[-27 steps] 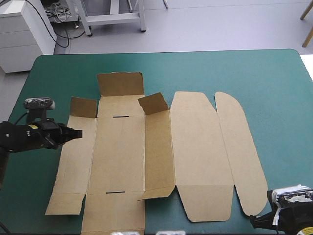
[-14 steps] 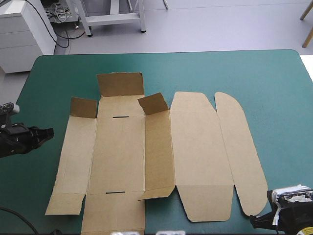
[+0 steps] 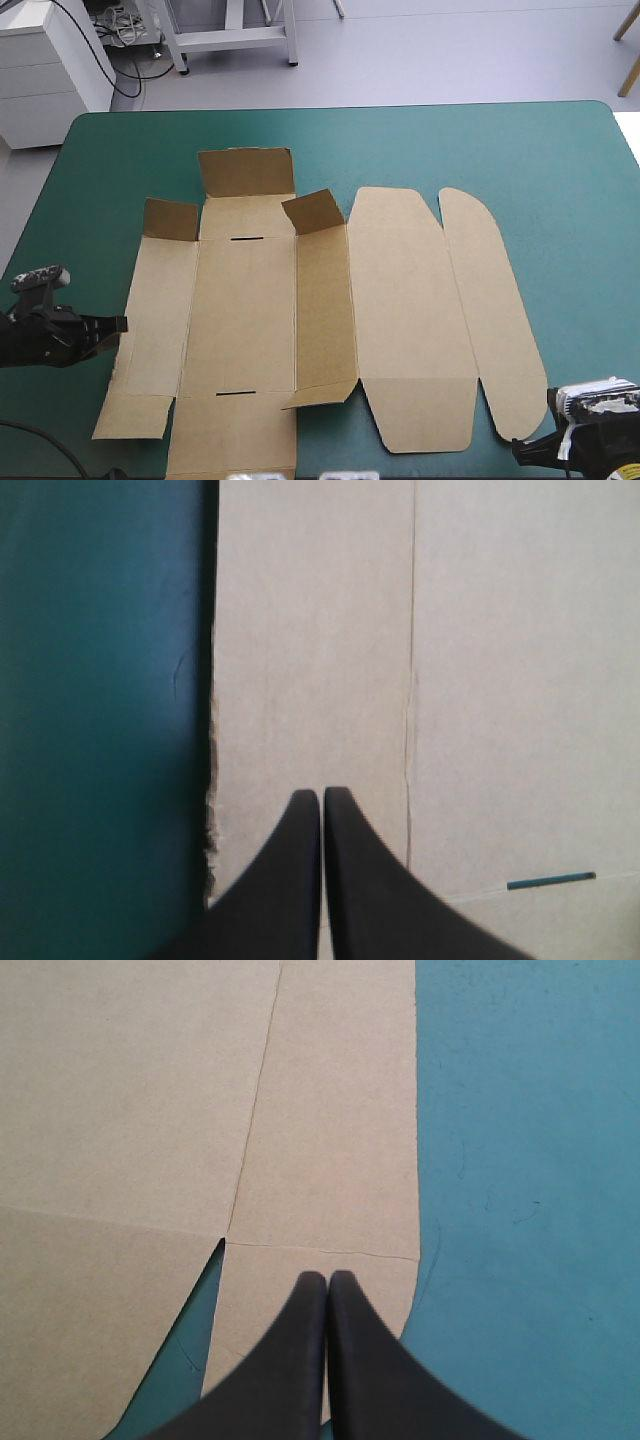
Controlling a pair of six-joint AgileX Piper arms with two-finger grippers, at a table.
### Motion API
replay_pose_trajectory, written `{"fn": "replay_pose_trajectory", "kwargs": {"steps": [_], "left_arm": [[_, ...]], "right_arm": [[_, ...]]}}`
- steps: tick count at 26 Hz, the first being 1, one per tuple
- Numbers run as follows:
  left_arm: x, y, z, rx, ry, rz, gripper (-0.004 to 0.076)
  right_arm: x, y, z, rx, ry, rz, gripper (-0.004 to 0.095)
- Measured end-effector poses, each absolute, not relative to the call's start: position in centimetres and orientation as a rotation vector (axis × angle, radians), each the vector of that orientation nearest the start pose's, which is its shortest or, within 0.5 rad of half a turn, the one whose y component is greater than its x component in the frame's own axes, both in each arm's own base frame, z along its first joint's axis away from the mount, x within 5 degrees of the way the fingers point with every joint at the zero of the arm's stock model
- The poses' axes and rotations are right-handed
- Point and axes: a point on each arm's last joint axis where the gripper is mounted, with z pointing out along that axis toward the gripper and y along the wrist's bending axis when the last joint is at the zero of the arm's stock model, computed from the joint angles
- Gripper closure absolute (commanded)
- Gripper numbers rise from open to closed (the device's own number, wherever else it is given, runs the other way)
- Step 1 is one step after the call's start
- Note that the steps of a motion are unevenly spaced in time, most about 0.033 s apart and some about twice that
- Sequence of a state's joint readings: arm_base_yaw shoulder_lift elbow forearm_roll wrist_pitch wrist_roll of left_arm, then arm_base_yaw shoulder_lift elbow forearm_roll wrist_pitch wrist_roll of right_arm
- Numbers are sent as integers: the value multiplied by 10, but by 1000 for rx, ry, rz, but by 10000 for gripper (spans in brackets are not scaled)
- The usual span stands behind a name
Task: Fold the box
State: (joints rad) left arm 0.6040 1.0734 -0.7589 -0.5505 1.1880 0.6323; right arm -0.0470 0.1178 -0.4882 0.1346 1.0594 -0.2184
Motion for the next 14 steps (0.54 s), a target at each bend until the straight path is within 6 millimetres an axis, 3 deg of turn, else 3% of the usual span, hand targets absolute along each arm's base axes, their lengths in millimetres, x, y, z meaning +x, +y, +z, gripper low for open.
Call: {"fn": "replay_pose_trajectory", "kwargs": {"steps": [4,10,11,14], "left_arm": [[157,52,260,-122,2680,-511,630],[155,48,250,-108,2660,-556,223],[155,48,250,-108,2657,-549,185],[156,48,249,-114,2648,-543,197]], "right_arm": [[15,10,275,-179,2148,11,930],[15,10,275,-178,2142,10,929],[16,10,275,-178,2141,10,929],[16,10,275,-178,2139,10,929]]}}
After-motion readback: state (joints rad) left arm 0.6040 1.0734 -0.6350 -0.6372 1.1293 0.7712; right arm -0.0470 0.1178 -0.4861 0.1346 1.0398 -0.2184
